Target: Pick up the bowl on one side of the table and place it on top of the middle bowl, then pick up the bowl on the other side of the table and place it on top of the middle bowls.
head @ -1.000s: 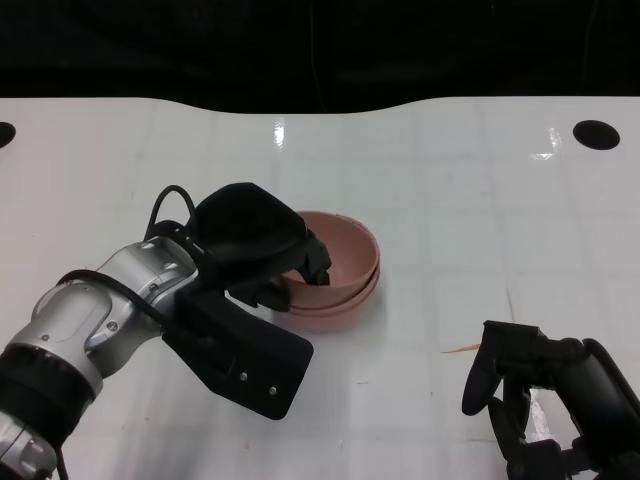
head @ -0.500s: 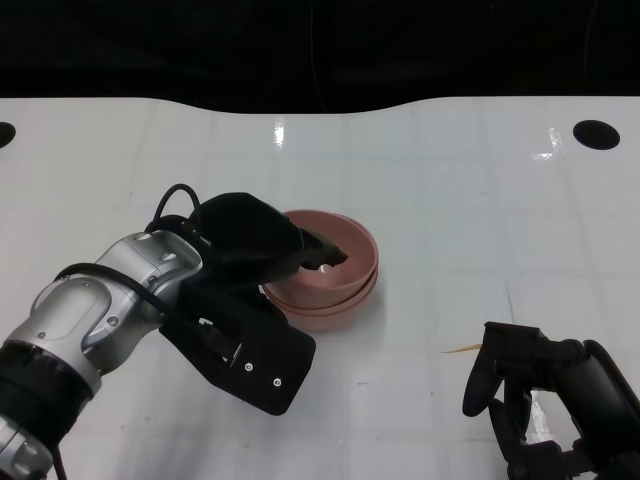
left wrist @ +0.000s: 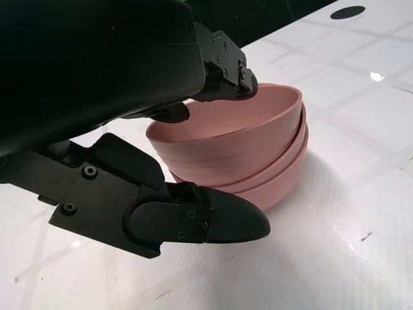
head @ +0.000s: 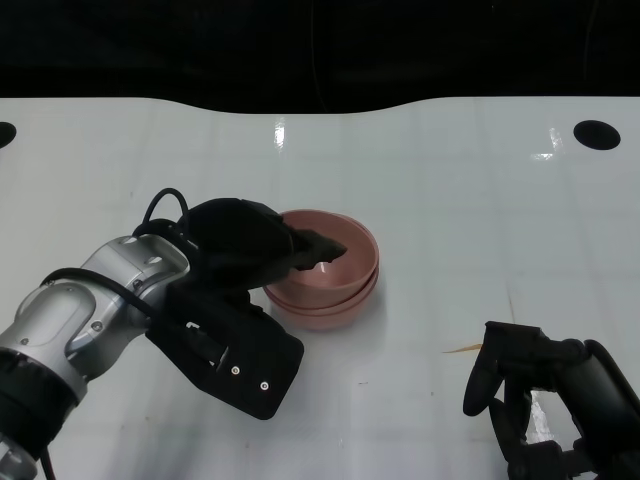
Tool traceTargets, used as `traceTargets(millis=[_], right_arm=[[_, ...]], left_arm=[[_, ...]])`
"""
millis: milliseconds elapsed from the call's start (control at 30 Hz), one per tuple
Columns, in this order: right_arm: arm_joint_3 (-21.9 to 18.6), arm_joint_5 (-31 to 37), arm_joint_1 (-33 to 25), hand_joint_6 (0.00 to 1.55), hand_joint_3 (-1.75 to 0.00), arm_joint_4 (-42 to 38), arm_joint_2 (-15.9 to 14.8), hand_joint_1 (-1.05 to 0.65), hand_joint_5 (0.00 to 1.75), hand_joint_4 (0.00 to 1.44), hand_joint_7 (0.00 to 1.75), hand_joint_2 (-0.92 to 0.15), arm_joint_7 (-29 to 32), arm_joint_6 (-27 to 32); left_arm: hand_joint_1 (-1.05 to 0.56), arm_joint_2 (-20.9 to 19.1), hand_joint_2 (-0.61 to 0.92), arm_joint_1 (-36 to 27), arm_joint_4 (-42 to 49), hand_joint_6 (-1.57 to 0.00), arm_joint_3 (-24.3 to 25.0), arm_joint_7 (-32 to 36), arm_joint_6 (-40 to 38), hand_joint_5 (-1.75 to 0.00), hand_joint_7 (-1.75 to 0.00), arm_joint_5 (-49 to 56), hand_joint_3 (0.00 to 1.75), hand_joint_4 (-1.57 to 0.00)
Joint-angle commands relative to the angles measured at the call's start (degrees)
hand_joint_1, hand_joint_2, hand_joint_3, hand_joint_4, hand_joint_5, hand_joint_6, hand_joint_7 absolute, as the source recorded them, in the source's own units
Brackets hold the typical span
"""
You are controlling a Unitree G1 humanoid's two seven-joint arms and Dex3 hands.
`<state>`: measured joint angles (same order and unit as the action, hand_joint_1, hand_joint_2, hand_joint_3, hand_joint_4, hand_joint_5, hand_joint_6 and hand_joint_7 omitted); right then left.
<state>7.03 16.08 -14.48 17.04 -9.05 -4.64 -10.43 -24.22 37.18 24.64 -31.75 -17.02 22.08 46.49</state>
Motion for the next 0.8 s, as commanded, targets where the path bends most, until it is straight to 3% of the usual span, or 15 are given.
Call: traceTargets(millis=[33,333,633,733,800], right_arm=[[-0.4,-0.2,-0.1,0.80,-1.61,0.1,-0.4,0.00,1.75,0.91,1.51,-0.20,0.3,-0.4],[-0.5,-0.6,-0.1,0.80,-1.61,0.0,-0.3,0.00,1.75,0.91,1.51,-0.21,0.3,-0.5],[-0.5,-0.5,0.1,0.81,-1.62,-0.3,-0.6,0.00,1.75,0.92,1.51,-0.20,0.2,-0.4],[-0.6,-0.6,0.1,0.81,-1.62,-0.4,-0.6,0.00,1.75,0.92,1.51,-0.19,0.2,-0.4],[-0.6,-0.6,0.0,0.81,-1.62,-0.3,-0.5,0.00,1.75,0.92,1.51,-0.20,0.2,-0.5]], left_arm=[[-0.88,-1.1,0.92,-1.5,0.1,-0.14,0.9,1.2,0.2,-0.09,0.00,-0.8,0.47,-0.17],[-0.87,-3.1,0.92,-4.3,-1.8,-0.11,5.1,3.5,2.9,-0.08,-0.01,-5.0,0.54,-0.10],[-0.72,-3.3,0.92,-8.9,-1.5,-0.17,12.0,14.0,9.1,-0.18,-0.04,-10.2,0.53,-0.18],[-0.65,-2.7,0.92,-10.5,-1.1,-0.27,14.4,17.7,12.0,-0.31,-0.08,-12.4,0.47,-0.26],[-0.61,-2.5,0.92,-11.2,-1.3,-0.32,15.2,18.1,12.9,-0.55,-0.09,-13.6,0.48,-0.20]])
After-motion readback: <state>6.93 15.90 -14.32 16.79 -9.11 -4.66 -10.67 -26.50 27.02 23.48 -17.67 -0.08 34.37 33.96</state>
